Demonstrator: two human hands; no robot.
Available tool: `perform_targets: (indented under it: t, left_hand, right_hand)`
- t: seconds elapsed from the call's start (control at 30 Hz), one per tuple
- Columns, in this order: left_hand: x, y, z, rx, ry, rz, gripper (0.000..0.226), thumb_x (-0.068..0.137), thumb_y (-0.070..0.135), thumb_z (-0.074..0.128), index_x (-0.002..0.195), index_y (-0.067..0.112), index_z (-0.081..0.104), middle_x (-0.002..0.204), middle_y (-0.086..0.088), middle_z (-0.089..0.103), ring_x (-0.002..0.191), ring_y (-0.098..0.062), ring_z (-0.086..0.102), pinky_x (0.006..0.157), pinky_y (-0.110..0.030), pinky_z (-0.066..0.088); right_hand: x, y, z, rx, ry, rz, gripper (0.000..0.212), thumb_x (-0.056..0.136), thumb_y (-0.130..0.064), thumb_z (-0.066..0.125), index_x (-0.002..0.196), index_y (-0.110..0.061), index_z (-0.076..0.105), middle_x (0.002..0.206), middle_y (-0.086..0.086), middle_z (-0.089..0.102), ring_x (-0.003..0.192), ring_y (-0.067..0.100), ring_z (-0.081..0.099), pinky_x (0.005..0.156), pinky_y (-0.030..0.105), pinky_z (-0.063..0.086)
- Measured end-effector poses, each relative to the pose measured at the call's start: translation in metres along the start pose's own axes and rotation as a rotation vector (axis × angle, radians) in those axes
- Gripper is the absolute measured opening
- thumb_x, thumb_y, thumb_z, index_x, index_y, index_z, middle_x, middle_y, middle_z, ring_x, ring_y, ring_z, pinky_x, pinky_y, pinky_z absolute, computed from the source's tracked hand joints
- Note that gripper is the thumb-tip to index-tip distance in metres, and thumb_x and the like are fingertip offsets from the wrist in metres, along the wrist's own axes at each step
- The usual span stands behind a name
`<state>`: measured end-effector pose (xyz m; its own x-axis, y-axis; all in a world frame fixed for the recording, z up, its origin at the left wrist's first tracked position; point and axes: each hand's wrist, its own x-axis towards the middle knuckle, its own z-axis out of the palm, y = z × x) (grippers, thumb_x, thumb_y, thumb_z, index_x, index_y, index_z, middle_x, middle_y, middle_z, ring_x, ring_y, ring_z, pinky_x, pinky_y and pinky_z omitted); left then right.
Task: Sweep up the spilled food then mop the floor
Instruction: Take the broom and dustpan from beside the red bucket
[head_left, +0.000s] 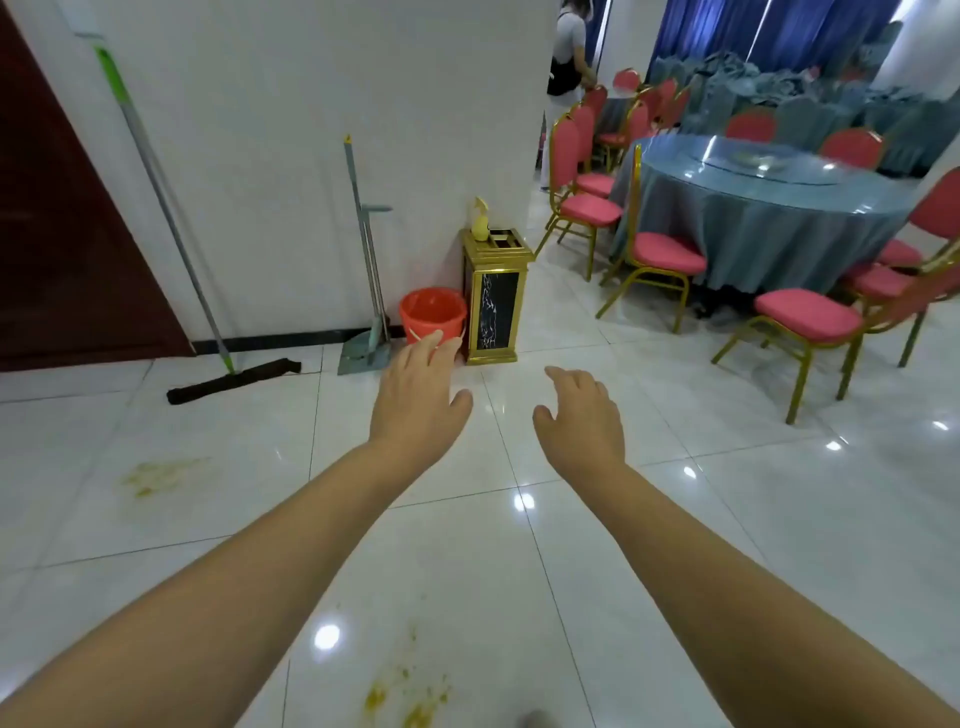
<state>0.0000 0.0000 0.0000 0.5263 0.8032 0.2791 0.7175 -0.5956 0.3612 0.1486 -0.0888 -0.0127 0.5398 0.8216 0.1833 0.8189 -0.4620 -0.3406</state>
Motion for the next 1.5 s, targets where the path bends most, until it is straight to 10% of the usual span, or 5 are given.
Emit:
perform_targets:
  t: [0.47, 1.5]
  left_hand:
    - [0.168, 0.050, 0.118, -0.147, -0.064, -0.293, 0.057, 0.094, 0.025, 0.051, 0.147, 0.015, 0.033, 0.152, -0.002, 0.032, 0.139, -0.019, 0.028, 0.112, -0.034, 0.028]
    - [0.609, -0.167, 0.212, -0.288, -0.004, -0.527, 0.041, 0.094, 0.019, 0.053, 0.135, 0.015, 0.051, 0.134, -0.005, 0.051, 0.119, -0.021, 0.049, 0.092, -0.033, 0.045]
  right_hand:
    - [0.200, 0.126, 0.027, 0.046, -0.180, -0.036, 0.049, 0.097, -0.021, 0.047, 0.145, -0.019, 0.040, 0.137, 0.002, 0.052, 0.126, 0.018, 0.046, 0.105, 0.032, 0.040]
    - [0.698, -0.005, 0.207, 0.118, -0.280, -0.187, 0.029, 0.096, -0.019, 0.050, 0.122, -0.019, 0.064, 0.121, 0.000, 0.061, 0.106, 0.017, 0.059, 0.087, 0.026, 0.049]
